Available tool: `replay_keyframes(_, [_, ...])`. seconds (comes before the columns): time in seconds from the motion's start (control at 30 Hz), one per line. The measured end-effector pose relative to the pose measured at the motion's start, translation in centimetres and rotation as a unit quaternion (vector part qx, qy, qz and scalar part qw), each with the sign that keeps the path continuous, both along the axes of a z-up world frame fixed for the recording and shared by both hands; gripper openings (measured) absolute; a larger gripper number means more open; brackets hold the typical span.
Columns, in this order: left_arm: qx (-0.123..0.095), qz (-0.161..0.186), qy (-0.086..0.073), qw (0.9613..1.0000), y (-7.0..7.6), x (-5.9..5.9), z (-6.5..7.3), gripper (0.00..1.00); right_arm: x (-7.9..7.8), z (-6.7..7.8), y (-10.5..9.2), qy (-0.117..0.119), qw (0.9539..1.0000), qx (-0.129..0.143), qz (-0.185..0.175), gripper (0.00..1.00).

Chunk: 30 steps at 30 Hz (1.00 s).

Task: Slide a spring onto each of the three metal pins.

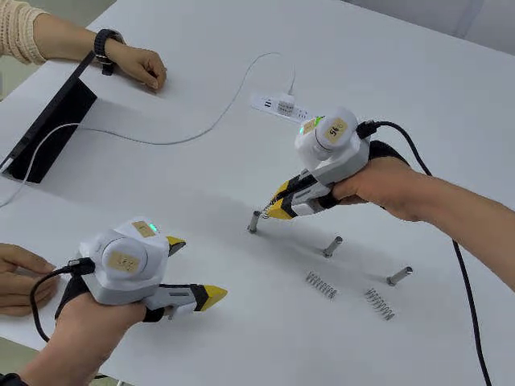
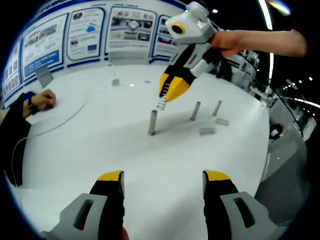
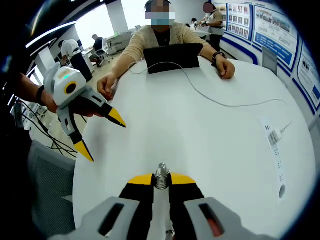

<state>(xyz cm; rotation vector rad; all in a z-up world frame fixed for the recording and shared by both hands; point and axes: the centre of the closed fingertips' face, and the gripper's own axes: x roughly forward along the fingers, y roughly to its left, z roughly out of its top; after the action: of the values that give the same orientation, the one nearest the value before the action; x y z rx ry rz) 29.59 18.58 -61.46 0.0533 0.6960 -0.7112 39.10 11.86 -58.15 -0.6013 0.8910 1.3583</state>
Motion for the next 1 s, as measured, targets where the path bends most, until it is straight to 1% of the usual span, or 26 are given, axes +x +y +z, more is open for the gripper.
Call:
replay_keyframes(0.37, [-0.001, 0.005, 0.005, 1.0, 0.2, -0.1, -0.3, 0.64, 0.2, -0.1, 0.6, -0.001, 1.0, 0.002, 0.003, 0.12])
replay_keyframes(0.7, [-0.002, 0.001, 0.004, 1.0, -0.1, -0.3, 0.0, 0.65, 0.1, -0.6, 1.1, 0.0, 1.0, -0.001, 0.009, 0.12])
replay_keyframes(1.0, [-0.002, 0.004, 0.006, 1.0, 0.1, -0.5, 0.0, 0.65, 0.1, -1.0, 1.8, -0.003, 0.9998, -0.005, 0.017, 0.12])
